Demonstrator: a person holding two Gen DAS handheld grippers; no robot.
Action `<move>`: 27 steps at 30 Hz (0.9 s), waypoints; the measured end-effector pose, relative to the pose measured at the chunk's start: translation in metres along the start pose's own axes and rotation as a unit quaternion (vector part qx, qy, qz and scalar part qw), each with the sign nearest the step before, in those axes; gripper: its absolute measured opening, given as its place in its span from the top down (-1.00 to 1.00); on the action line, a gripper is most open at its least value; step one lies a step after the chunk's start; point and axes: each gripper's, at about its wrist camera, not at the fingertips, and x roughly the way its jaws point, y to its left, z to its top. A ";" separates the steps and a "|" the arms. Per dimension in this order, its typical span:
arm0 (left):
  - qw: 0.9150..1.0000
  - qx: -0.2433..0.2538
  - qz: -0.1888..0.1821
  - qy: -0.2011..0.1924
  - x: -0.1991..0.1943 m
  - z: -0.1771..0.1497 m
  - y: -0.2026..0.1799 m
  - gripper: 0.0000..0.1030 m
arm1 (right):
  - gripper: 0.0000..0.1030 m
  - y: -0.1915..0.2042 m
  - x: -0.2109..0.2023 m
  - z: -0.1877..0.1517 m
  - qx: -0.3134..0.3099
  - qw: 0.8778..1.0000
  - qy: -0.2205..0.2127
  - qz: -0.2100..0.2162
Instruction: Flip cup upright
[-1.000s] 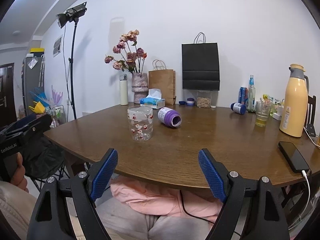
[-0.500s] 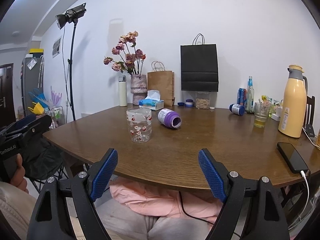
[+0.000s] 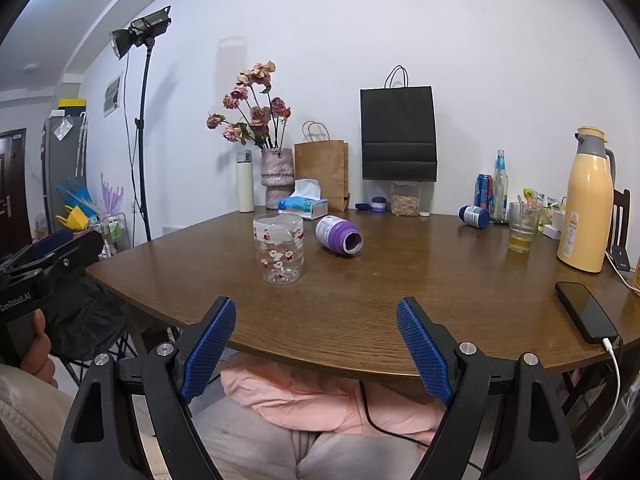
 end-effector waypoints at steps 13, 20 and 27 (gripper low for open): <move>1.000 0.000 -0.001 0.004 -0.001 0.000 0.001 -1.00 | -0.69 0.002 0.001 -0.002 0.000 1.000 0.000 0.001; 1.000 -0.001 -0.002 0.005 -0.002 -0.001 0.000 -1.00 | -0.69 0.003 0.001 -0.002 0.000 1.000 0.000 0.001; 1.000 0.001 -0.004 0.008 -0.002 0.001 -0.001 -1.00 | -0.69 0.005 0.003 -0.003 0.001 1.000 0.003 0.003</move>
